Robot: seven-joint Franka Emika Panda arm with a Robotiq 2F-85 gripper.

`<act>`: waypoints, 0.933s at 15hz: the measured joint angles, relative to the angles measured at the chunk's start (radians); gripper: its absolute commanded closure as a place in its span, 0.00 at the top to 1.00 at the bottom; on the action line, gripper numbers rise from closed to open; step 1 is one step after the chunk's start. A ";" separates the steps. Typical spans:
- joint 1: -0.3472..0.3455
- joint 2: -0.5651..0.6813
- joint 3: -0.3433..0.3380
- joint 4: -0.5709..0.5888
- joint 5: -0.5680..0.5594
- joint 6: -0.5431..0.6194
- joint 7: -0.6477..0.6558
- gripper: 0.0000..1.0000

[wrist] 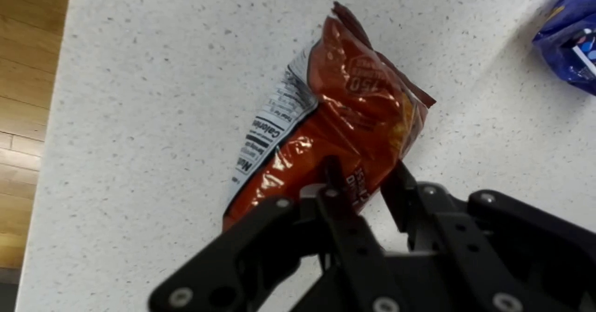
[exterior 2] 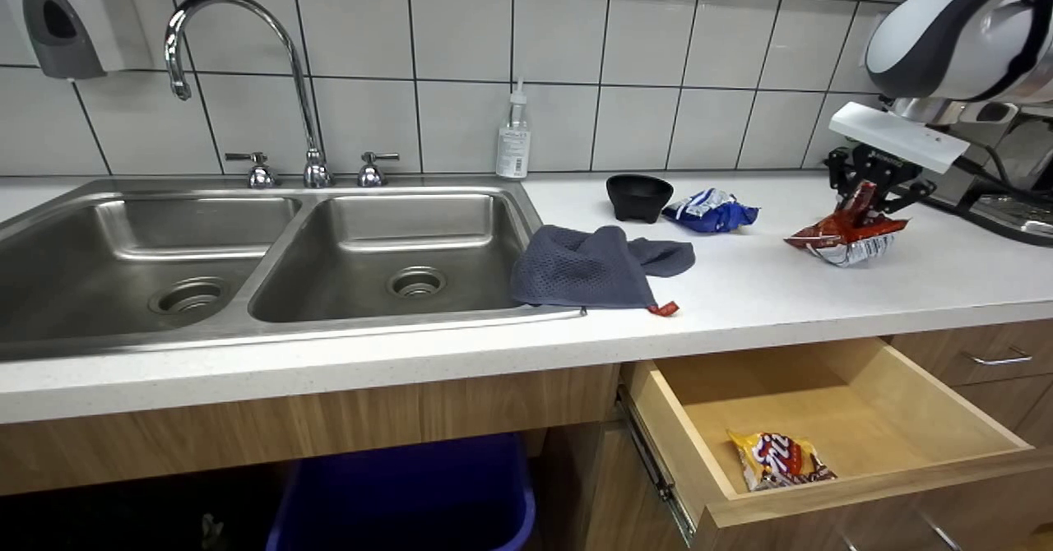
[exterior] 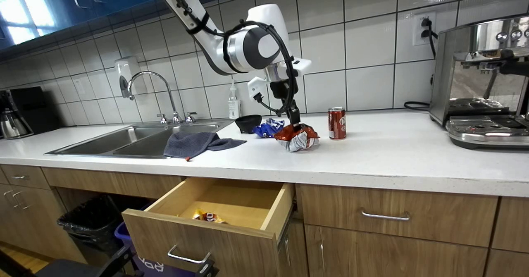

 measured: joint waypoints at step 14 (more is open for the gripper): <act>0.025 -0.013 0.000 -0.004 -0.016 0.000 0.000 0.00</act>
